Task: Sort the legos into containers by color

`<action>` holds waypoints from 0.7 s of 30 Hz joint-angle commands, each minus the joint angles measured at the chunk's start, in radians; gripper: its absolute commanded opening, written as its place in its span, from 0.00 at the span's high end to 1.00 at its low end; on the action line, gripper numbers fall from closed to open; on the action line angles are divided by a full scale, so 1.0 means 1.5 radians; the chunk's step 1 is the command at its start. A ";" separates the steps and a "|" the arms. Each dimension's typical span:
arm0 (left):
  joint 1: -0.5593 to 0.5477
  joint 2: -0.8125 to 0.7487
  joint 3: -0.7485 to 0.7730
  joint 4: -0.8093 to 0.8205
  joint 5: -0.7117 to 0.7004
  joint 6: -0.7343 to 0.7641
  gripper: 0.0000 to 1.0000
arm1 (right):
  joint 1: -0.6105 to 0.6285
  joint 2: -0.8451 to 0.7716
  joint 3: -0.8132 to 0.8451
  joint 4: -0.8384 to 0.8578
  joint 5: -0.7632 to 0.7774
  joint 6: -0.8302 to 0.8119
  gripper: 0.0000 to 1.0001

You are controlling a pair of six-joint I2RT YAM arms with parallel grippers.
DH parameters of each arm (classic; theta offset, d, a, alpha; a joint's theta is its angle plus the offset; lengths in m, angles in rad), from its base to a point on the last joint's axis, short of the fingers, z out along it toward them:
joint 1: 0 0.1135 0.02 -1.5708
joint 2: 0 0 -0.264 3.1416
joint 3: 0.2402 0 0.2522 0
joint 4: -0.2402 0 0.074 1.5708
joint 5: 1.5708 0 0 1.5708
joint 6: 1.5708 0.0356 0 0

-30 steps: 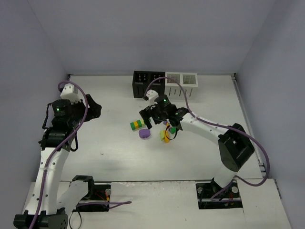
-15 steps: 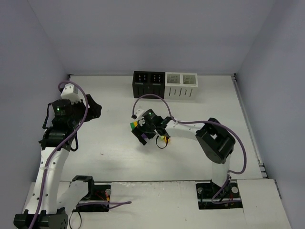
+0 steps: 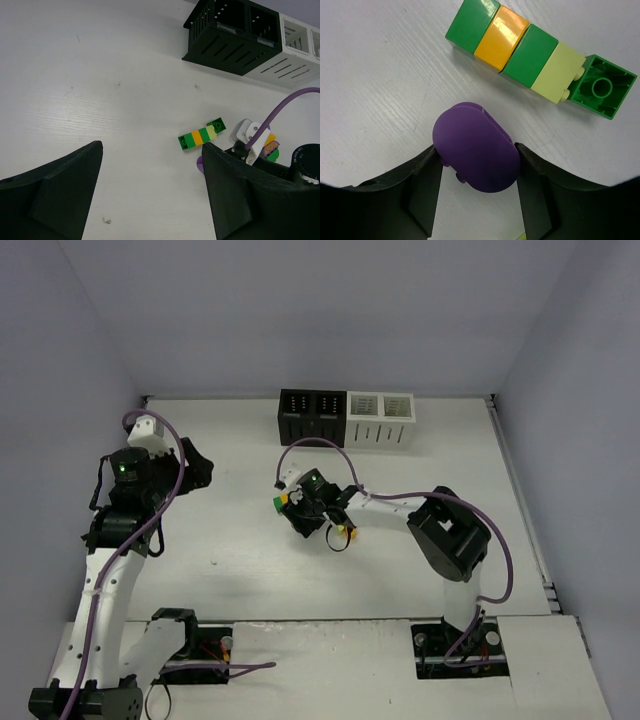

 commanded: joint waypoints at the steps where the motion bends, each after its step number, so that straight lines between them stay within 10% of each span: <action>1: 0.005 0.003 0.028 0.029 0.004 -0.002 0.26 | -0.001 -0.043 0.005 0.033 0.006 -0.007 0.88; 12: 0.005 0.002 0.027 0.029 0.006 -0.003 0.26 | -0.157 -0.212 0.064 0.019 0.126 -0.004 0.94; 21: 0.005 0.004 0.028 0.029 0.005 -0.002 0.26 | -0.304 -0.106 0.311 0.016 0.114 -0.063 0.93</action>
